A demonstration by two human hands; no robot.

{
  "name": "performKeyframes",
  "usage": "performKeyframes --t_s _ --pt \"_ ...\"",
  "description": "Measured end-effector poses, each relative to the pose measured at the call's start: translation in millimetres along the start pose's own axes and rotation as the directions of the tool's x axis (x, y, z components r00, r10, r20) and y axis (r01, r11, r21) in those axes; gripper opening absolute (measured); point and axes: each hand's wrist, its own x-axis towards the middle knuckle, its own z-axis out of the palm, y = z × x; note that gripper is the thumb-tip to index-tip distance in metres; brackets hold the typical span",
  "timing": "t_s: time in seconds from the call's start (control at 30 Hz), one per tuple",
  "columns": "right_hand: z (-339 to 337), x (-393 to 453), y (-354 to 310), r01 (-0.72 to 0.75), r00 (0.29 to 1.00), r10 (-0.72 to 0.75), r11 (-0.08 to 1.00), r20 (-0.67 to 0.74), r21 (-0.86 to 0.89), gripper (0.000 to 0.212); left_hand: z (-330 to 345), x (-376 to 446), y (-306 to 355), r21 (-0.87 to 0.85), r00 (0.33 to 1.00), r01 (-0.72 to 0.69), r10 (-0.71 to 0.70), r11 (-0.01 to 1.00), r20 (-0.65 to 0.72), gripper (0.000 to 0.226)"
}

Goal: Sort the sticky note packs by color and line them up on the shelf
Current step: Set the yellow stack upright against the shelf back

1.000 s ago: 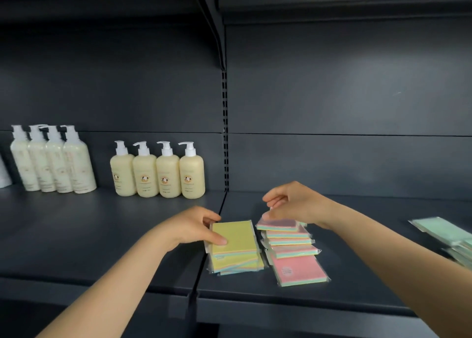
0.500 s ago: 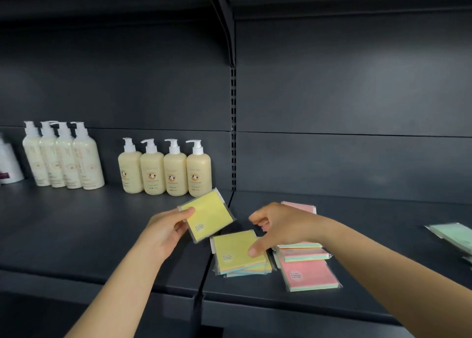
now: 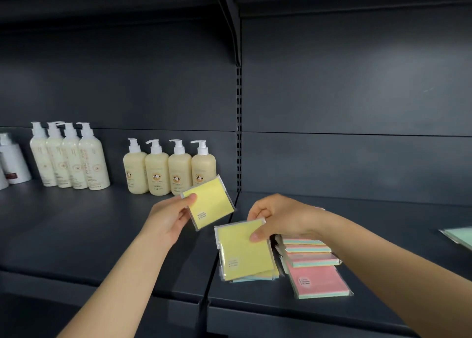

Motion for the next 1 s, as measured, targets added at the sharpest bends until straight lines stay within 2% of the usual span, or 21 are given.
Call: performKeyframes --t_s 0.13,0.27,0.47,0.63,0.7,0.77,0.87,1.0 --pt "-18.6 2.4 0.7 0.073 0.991 -0.033 0.947 -0.130 0.313 0.020 18.2 11.6 5.1 0.018 0.996 -0.051 0.050 0.999 0.077 0.014" --pt "-40.3 23.3 13.1 0.139 0.935 0.034 0.881 -0.353 0.452 0.018 44.0 29.4 5.8 0.063 0.980 -0.058 0.044 0.996 0.192 0.016" --pt "-53.2 63.5 36.8 0.147 0.879 0.102 0.871 -0.466 0.468 0.020 80.6 59.9 -1.3 0.182 0.934 -0.055 -0.014 0.982 0.358 0.016" --pt "-57.8 91.2 51.9 0.137 0.858 0.145 0.860 -0.493 0.491 0.022 90.3 89.2 -17.9 0.149 0.928 -0.031 -0.027 0.988 0.371 0.019" --pt "-58.3 102.1 56.3 0.137 0.845 0.157 0.860 -0.511 0.491 0.023 90.9 99.0 -25.4 0.132 0.917 -0.057 -0.001 0.990 0.400 0.020" --pt "-58.4 114.6 60.1 0.136 0.823 0.175 0.864 -0.541 0.485 0.025 93.5 106.4 -33.5 0.185 0.900 -0.141 0.048 0.973 0.434 0.023" --pt "-58.4 131.6 65.3 0.134 0.785 0.201 0.869 -0.586 0.476 0.027 102.5 118.6 -49.2 0.251 0.910 -0.237 0.124 0.939 0.396 0.032" --pt "-58.8 149.2 78.9 0.116 0.757 0.246 0.861 -0.605 0.495 0.034 112.7 137.5 -68.8 0.241 0.933 -0.227 0.140 0.944 0.332 0.034"
